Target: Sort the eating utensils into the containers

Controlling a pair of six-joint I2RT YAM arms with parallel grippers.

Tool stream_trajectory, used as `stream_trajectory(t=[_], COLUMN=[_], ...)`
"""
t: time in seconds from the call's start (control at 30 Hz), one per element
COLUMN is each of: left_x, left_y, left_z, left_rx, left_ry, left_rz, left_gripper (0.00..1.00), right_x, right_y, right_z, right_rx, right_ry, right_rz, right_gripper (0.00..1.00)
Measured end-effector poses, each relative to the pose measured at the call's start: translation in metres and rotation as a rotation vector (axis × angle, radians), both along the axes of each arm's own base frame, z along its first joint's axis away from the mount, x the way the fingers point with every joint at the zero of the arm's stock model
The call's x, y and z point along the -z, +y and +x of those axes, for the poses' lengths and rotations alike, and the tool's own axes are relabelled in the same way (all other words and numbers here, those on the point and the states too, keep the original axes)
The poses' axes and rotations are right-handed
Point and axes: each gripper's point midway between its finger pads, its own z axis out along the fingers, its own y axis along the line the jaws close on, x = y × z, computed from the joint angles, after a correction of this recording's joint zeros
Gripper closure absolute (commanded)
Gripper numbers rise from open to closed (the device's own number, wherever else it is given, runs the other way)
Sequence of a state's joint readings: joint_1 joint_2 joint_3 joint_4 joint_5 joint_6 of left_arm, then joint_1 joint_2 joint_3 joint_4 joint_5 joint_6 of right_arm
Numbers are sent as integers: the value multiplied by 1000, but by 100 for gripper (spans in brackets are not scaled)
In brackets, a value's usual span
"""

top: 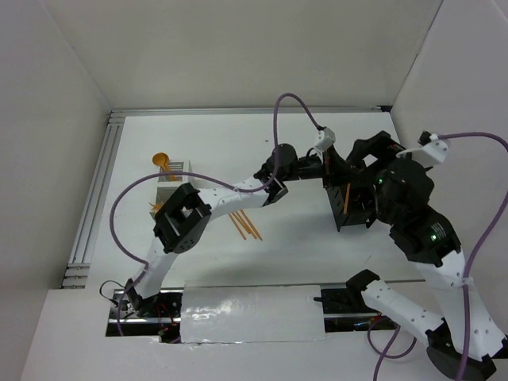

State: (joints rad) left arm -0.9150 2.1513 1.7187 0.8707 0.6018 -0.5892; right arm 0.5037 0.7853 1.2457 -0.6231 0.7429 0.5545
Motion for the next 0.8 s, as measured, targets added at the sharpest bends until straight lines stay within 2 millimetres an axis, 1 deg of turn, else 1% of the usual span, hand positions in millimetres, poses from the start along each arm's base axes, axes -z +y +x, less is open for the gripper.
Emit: stream_trajectory(t=[0.07,0.13,0.23,0.3,0.37,0.47,0.53,0.67,0.7,0.73,0.77,0.8], left_x=[19,34,41,37,26,8,0,-1,-1,0,2,5], left_y=[-11,-21,-34,-42,-46,-47,-46,-46,-46,-46,-46,-46], left_z=[1,6,12,16,19,19,20,24,25,26,27,28], left_rx=[3,-5,-10,-15,-27,-39,-46,-68,-76,-84,-88,-94], left_ry=[2,8,5,-6,-22,-45,-59,-79,-86,-94,-95,-105], left_rz=[7,11,-1,-21,-51,-91,-112,-117,-117,-116,-113,-110], left_gripper=[100,100,100,100,100,100,100,99,97,90,79,61], right_x=[-9,-16,-23,-22,-19,-11,-8,-3,-2,-1,-1,-1], right_y=[-7,-13,-17,-15,-12,-7,-6,-4,-4,-4,-3,-3], right_z=[-11,-21,-30,-29,-27,-24,-23,-22,-22,-22,-22,-22], right_rx=[5,6,4,-3,-11,-23,-27,-31,-32,-33,-36,-38], right_ry=[-37,-73,-102,-98,-85,-60,-51,-42,-40,-37,-37,-36], right_rz=[20,40,56,54,48,36,30,25,25,23,23,22], right_gripper=[0,0,0,0,0,0,0,0,0,0,0,0])
